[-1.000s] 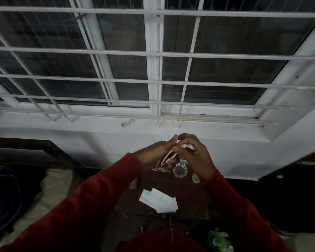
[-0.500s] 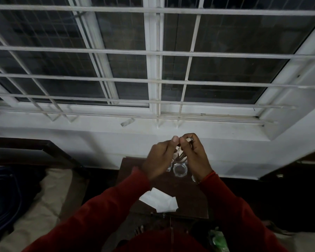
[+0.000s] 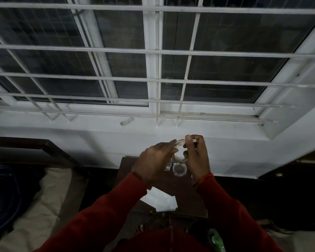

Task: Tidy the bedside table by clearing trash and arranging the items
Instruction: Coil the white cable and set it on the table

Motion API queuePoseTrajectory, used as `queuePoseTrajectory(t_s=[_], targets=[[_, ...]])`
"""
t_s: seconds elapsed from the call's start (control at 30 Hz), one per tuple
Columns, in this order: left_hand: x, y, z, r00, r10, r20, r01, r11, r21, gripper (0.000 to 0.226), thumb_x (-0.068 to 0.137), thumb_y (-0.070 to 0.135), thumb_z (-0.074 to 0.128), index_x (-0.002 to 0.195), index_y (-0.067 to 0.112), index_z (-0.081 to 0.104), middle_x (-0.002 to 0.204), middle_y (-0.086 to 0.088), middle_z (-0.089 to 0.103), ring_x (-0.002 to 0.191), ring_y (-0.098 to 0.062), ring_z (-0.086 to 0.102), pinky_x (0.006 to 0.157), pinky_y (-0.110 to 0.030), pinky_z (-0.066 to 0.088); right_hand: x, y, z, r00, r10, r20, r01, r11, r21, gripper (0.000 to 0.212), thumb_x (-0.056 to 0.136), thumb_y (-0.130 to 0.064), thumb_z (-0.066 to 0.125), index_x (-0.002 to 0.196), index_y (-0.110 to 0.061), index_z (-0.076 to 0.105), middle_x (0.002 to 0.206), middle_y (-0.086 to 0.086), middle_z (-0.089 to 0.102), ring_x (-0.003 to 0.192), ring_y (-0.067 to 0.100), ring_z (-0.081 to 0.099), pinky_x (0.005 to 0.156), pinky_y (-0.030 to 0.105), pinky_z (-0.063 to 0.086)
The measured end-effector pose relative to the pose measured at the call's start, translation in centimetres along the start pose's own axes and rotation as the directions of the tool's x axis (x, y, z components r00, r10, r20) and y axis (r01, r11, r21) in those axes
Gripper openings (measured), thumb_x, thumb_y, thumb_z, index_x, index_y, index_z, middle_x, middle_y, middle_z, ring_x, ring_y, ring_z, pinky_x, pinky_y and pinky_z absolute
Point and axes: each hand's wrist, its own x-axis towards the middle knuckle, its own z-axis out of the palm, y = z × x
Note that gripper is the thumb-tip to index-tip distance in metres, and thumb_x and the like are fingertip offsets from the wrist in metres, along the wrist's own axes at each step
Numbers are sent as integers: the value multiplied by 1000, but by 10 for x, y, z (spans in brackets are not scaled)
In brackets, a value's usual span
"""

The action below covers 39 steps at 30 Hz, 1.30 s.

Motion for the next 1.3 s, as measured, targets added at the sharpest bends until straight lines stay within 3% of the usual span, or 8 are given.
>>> queuePoseTrajectory(t_s=[0.2,0.4,0.53,0.63,0.8,1.03,1.17,1.3], targets=[[9,-19,-17,990,50,-135,-43,998,52,26,98,20,59,118,11,73,115,-9,77,100,-29,75,84,-42,63,1,-3,-5,997,69,-17,-67,993,94,17,104,-28,48,92,-16,51,76,4,54,53,13,45,44,20,40],[4,-20,-2,970,-226,-90,190,936,-297,16,97,10,66,106,12,80,102,-5,78,90,-8,67,84,-21,55,-1,-6,1,994,79,81,-100,950,297,16,104,-21,47,96,-7,50,78,14,48,51,10,33,44,19,30],[-2,-3,4,818,-473,329,551,476,-686,18,100,10,62,108,6,78,101,-15,79,93,-35,76,86,-56,62,0,-2,1,998,52,23,-56,969,240,14,103,-18,48,95,-7,49,72,8,42,52,11,32,44,20,32],[-7,12,7,779,-511,364,560,304,-771,25,104,16,56,109,2,77,102,-23,78,98,-44,73,92,-57,59,1,2,-1,998,9,-64,1,989,145,13,102,-17,52,92,-10,49,70,5,42,51,9,36,46,23,34],[-4,22,10,784,-515,347,563,354,-747,16,96,16,70,109,8,75,97,-18,80,89,-27,78,89,-54,61,-4,-2,2,997,-40,-65,46,995,90,14,101,-19,55,90,-9,52,69,9,49,55,20,43,48,26,39],[2,16,-9,742,-431,514,624,165,-764,40,101,34,60,105,-3,74,108,-29,74,107,-49,69,105,-57,52,-3,-15,-7,990,133,47,-141,934,327,20,101,-23,54,100,-4,54,74,18,59,45,14,55,42,21,45],[3,19,-17,757,-332,562,618,88,-781,38,97,42,51,83,16,75,79,-7,71,80,-24,65,88,-43,51,0,-20,-17,967,180,180,-239,885,399,17,101,-21,51,93,-7,55,66,15,64,42,14,56,43,22,48],[-1,17,-16,797,-250,551,580,58,-813,36,101,34,47,90,19,77,86,-5,70,84,-21,66,83,-35,56,-2,-19,-19,940,233,250,-325,835,444,18,100,-18,51,90,-6,59,65,8,67,50,16,60,49,24,54]])
